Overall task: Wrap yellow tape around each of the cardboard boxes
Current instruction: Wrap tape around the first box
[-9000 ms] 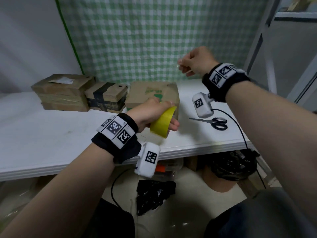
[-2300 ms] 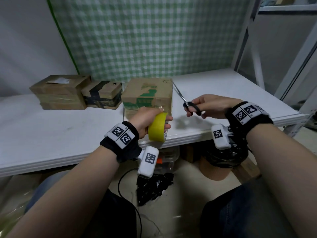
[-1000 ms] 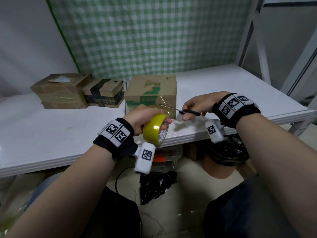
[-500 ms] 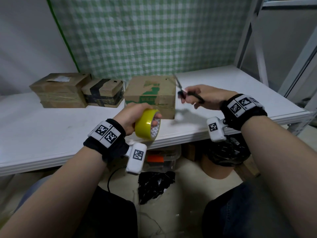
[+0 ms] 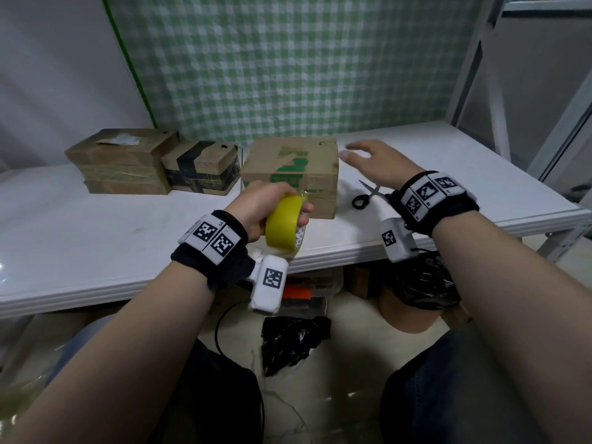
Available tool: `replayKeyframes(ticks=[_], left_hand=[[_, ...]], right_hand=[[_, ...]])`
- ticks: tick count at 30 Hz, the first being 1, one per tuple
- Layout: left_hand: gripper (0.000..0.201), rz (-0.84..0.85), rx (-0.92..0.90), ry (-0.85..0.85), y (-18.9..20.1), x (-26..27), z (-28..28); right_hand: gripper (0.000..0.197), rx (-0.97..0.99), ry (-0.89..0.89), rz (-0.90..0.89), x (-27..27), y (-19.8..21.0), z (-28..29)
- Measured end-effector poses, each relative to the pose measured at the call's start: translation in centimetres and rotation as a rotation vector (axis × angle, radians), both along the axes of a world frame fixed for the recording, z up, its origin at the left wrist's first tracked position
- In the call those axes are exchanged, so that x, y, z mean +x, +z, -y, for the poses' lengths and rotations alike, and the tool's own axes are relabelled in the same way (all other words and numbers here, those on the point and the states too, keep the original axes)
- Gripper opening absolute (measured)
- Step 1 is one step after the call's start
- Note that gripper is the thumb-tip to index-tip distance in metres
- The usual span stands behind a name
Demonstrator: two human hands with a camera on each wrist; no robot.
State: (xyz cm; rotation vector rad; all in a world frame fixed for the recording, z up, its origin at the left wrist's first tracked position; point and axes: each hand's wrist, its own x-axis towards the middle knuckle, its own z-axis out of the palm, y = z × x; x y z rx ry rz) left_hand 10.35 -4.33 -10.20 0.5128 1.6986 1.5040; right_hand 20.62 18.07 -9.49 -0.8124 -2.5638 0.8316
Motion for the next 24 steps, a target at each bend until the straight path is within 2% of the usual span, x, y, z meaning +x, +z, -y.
replayKeyframes(ticks=[3, 5, 7, 10, 13, 15, 19, 22, 24], left_hand=[[0.032, -0.014, -0.021, -0.002, -0.2, -0.2, 0.0], [0.033, -0.018, -0.024, 0.004, -0.2, -0.2, 0.0], [0.031, -0.020, -0.019, -0.006, -0.3, -0.4, 0.0], [0.024, -0.027, -0.013, -0.034, -0.3, -0.6, 0.0], [0.024, -0.031, 0.013, -0.075, -0.2, -0.2, 0.0], [0.024, -0.046, 0.063, -0.089, -0.1, 0.1, -0.1], [0.037, -0.062, 0.170, -0.023, 0.1, 0.8, -0.4], [0.043, -0.088, 0.262, -0.028, 0.9, 1.6, -0.5], [0.046, -0.104, 0.289, -0.024, 1.3, 2.2, -0.5]], right_hand=[[0.062, 0.084, 0.177, 0.015, -2.8, -1.5, 1.1], [0.066, 0.121, 0.193, 0.058, -3.9, -3.1, 0.8], [0.080, 0.081, 0.215, 0.025, -4.2, -4.3, 0.4], [0.095, 0.075, 0.233, 0.005, -4.3, -4.6, 0.2], [0.102, 0.081, 0.243, 0.090, -4.3, -4.2, 0.1], [0.094, 0.058, 0.230, 0.076, -3.8, -3.2, 0.3], [0.047, -0.086, 0.161, -0.334, -2.7, -0.8, 1.8], [0.030, -0.231, 0.316, -0.335, -2.0, -0.1, 3.1], [0.017, -0.274, 0.324, -0.342, -1.7, 0.3, 3.8]])
